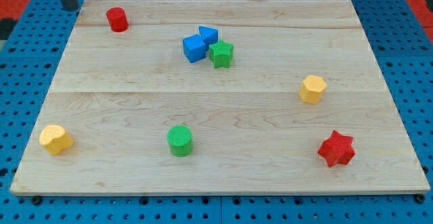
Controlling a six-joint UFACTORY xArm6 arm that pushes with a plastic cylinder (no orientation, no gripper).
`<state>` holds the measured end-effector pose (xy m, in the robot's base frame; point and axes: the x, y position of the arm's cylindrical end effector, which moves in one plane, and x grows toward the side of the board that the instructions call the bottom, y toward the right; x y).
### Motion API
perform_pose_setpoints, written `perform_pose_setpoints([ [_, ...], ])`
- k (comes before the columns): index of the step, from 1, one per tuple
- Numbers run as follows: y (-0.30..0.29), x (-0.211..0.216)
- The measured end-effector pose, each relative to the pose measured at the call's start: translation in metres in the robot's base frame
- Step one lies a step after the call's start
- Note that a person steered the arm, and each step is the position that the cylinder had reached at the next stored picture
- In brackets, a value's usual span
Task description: Move the yellow heart parallel to the green circle
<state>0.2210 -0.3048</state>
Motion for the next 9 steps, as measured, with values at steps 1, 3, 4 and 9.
perform_pose_setpoints([
  [1, 0.0, -0.003],
  [3, 0.0, 0.0],
  [4, 0.0, 0.008],
  [9, 0.026, 0.087],
])
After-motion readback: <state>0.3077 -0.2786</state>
